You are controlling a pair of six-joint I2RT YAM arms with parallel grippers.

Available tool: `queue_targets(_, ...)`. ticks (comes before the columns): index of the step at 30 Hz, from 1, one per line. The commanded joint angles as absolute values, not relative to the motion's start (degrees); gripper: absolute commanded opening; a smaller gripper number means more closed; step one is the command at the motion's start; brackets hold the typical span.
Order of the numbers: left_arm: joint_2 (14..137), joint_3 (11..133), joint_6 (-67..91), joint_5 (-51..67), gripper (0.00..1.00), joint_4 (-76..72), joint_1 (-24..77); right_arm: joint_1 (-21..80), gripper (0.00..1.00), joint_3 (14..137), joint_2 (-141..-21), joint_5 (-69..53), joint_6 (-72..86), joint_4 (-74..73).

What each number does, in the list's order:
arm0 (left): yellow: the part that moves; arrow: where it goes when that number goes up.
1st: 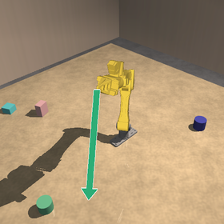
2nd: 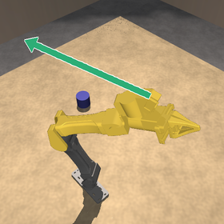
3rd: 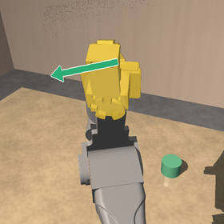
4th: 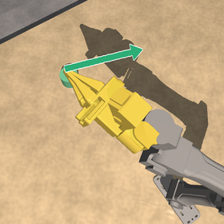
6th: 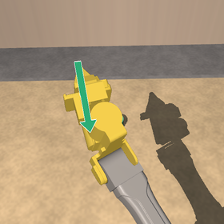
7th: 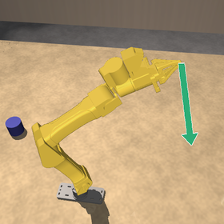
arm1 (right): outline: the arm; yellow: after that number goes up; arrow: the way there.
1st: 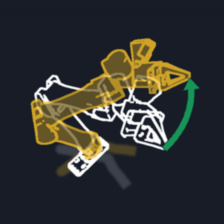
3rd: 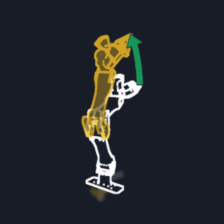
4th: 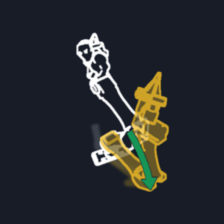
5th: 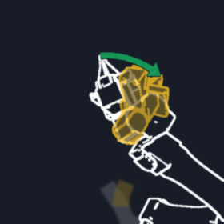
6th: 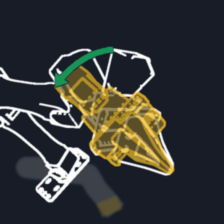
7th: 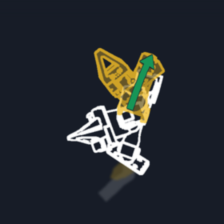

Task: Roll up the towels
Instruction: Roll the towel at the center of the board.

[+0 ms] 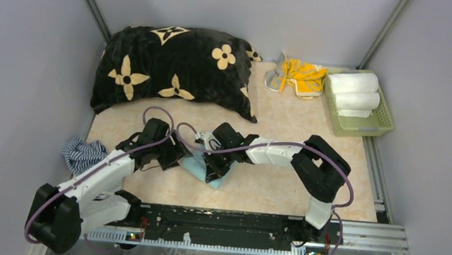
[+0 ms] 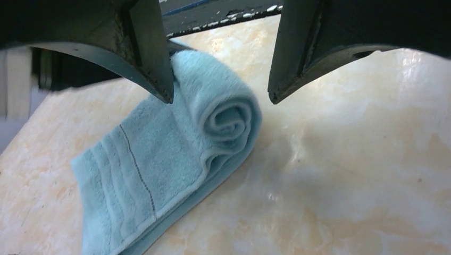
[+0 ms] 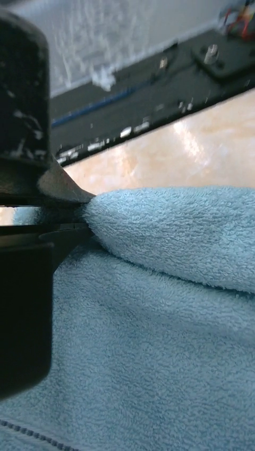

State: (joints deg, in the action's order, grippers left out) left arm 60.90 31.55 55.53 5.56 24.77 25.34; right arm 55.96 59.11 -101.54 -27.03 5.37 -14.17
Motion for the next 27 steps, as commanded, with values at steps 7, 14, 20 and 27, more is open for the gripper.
queue_targets(7, 52.3, 25.4, 60.5, 10.5, 0.72, 27.0, 25.2, 44.6, 0.0, 58.0, -110.9, -55.2, 19.4, -4.4)
queue_targets(14, 56.4, 24.3, 62.0, 13.7, 0.72, 19.3, 25.3, 42.3, 0.0, 57.8, -115.0, -56.1, 21.1, -4.6)
queue_targets(20, 62.6, 26.4, 61.0, 12.1, 0.7, 15.4, 25.2, 42.0, 0.0, 59.1, -115.9, -55.1, 20.1, -6.7)
queue_targets(27, 70.1, 27.3, 61.4, 9.3, 0.62, 14.9, 25.3, 42.0, 0.11, 59.6, -111.0, -48.9, 16.7, -10.9)
